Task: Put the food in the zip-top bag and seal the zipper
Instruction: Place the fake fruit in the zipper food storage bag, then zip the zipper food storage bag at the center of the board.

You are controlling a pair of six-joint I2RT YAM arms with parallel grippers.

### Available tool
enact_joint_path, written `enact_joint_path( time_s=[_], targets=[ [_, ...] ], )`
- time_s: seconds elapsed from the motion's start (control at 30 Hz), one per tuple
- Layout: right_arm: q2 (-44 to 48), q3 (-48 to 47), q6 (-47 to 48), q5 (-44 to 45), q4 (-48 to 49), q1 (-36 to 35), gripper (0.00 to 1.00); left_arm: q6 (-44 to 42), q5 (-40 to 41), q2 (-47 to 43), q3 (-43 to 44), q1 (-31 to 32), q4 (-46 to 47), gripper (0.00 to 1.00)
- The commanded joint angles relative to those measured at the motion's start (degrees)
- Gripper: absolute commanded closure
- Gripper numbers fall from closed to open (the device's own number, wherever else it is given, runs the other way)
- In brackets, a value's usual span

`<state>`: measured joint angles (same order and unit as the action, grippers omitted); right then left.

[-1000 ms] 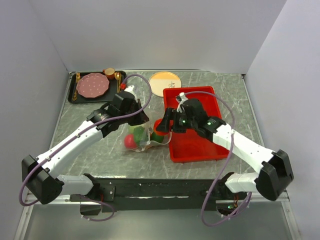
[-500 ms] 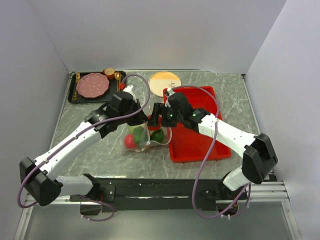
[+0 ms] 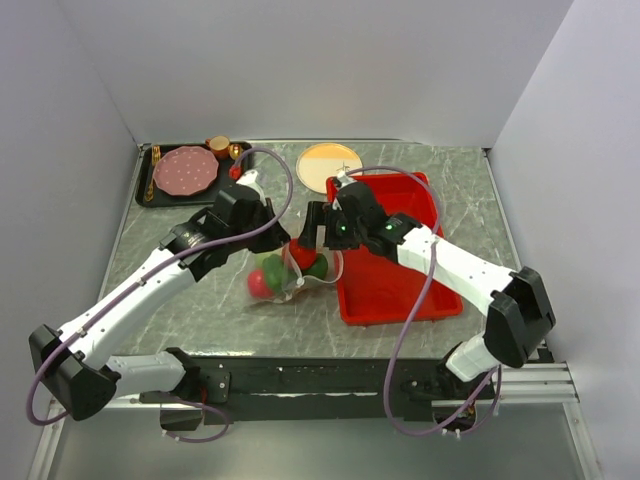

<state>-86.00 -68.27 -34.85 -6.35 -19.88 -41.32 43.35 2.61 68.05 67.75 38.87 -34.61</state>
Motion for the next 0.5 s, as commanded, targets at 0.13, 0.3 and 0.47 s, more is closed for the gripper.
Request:
enact_joint_path(
  time_s=[0.13, 0.3, 0.47],
  targets=[
    [11.9, 4.72, -0.92, 11.35, -5.16, 0.19, 0.0, 3.04, 5.55, -2.32, 1.5, -0.46, -1.85, 0.99],
    [17.96, 10.43, -4.61, 16.27, -7.89, 0.36, 0.0, 0.68, 8.19, -4.86, 1.86, -0.72, -1.24, 0.99],
    [20.17, 14.04, -8.21, 15.5, -7.81, 0.45, 0.0, 2.08, 8.72, -4.15, 2.33, -0.99, -3.46, 0.99]
  ],
)
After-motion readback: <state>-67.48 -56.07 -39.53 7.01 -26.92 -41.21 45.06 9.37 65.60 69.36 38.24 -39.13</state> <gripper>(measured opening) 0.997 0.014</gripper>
